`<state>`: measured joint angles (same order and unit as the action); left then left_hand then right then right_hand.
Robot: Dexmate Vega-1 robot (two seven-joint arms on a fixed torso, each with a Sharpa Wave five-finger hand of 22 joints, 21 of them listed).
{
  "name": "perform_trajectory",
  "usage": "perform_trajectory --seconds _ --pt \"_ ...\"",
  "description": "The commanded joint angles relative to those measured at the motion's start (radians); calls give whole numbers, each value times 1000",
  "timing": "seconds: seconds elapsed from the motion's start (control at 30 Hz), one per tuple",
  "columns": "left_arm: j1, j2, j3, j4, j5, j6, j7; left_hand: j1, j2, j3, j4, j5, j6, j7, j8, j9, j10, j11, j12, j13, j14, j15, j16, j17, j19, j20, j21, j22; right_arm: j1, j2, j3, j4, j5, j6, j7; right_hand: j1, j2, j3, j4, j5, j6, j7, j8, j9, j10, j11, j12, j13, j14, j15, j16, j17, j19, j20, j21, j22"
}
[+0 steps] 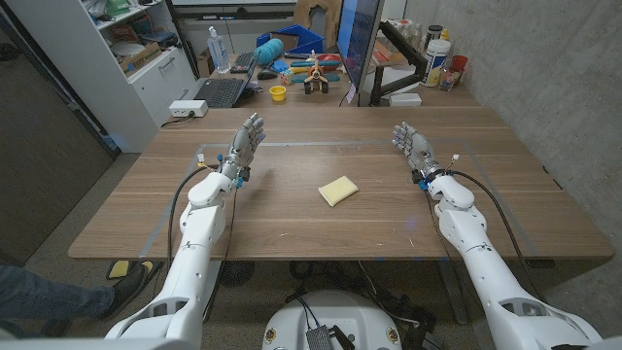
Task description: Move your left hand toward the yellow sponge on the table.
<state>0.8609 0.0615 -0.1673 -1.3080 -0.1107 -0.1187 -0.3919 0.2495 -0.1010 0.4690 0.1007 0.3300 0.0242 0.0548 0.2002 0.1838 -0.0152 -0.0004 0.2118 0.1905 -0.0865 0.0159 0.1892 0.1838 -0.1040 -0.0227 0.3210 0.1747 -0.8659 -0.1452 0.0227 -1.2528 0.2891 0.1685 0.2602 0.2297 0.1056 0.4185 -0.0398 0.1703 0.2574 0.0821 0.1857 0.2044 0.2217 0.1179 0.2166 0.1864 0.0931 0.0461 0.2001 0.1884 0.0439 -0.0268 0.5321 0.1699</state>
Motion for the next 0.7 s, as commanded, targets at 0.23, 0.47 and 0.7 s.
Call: perform_trajectory --seconds 0.23,0.47,0.7 --pt "-21 -47 -34 -4 67 -29 -31 24 6 6 -10 3 8 3 9 4 9 -1 4 3 3 -3 7 1 -5 5 -7 2 25 36 36 34 -43 25 34 7 3 -5 -4 3 5 -9 8 -1 7 -5 3 3 11 2 6 5 13 1 -6 4" --pt "-13 -50 -35 -21 79 -33 -34 30 9 7 -14 4 10 3 9 4 11 -1 4 3 4 -4 6 1 -7 5 -11 2 35 45 44 48 -42 33 42 7 3 -7 -5 3 6 -9 8 -2 8 -4 3 3 11 2 6 5 14 2 -10 4" --pt "-7 -53 -30 -37 91 -34 -36 36 11 9 -17 4 14 1 9 4 13 -2 4 3 7 -6 6 0 -7 6 -15 2 38 51 52 56 -42 39 47 7 4 -9 -6 3 6 -9 9 -4 10 -4 4 3 11 3 6 5 16 2 -12 5"
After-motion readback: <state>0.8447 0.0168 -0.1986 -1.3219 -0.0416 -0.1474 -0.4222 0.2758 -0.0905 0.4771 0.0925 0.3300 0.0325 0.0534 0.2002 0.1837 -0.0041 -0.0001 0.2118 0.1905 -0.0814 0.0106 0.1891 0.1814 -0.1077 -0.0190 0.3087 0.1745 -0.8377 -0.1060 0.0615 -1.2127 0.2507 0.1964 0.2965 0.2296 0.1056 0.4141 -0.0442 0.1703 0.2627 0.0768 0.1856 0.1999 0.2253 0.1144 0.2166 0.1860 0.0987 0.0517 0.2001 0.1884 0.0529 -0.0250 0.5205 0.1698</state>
